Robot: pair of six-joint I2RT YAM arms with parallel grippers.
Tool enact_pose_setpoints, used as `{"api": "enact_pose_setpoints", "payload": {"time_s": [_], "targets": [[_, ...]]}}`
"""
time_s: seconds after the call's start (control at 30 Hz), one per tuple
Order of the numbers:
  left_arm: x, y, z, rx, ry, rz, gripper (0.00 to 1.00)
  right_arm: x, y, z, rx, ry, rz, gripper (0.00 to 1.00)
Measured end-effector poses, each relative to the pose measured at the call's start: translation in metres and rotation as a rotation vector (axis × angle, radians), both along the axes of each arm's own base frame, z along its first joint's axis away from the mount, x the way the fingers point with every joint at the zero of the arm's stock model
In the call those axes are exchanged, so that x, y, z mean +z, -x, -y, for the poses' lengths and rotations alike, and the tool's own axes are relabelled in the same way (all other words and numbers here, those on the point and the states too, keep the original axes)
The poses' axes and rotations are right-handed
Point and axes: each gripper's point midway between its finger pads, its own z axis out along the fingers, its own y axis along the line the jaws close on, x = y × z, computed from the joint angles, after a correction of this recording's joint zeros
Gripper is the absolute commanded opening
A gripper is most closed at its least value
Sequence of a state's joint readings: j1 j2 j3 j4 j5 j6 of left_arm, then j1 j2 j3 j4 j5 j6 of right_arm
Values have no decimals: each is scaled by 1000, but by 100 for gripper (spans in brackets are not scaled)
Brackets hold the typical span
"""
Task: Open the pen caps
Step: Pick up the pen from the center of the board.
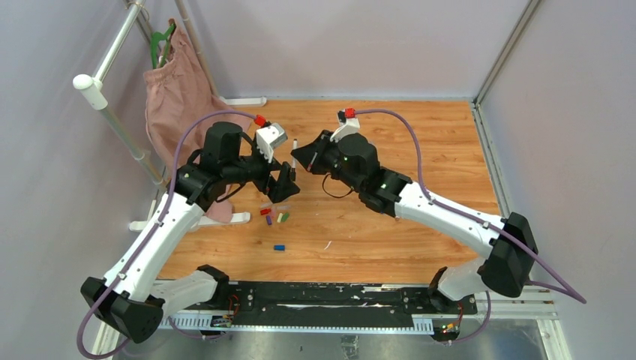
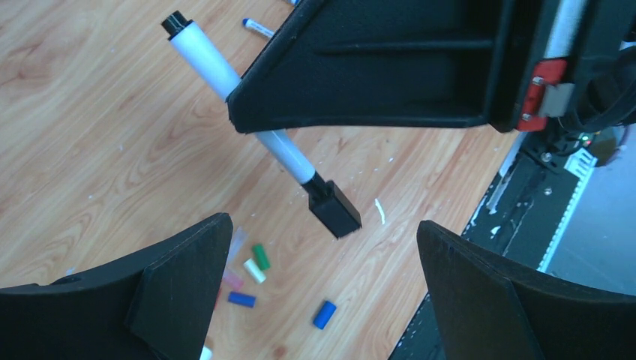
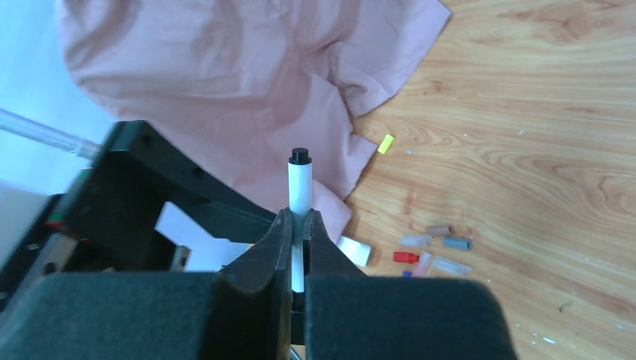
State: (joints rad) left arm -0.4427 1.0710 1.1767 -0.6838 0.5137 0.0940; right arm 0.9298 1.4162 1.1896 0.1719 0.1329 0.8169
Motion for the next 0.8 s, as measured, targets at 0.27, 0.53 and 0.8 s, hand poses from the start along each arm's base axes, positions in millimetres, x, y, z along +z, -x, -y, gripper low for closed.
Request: {"api": "enact_pose_setpoints", "payload": {"time_s": [0.27, 0.53, 0.8], "targets": [[-4, 2, 7, -25, 34, -28, 60, 23, 14, -4, -12, -38, 59, 0], [-13, -3, 2, 6, 4, -26, 17, 29, 23, -1, -69, 21, 137, 4], [-34, -13, -14, 20, -118, 53, 0, 9, 25, 10, -89, 130, 101, 47]]}}
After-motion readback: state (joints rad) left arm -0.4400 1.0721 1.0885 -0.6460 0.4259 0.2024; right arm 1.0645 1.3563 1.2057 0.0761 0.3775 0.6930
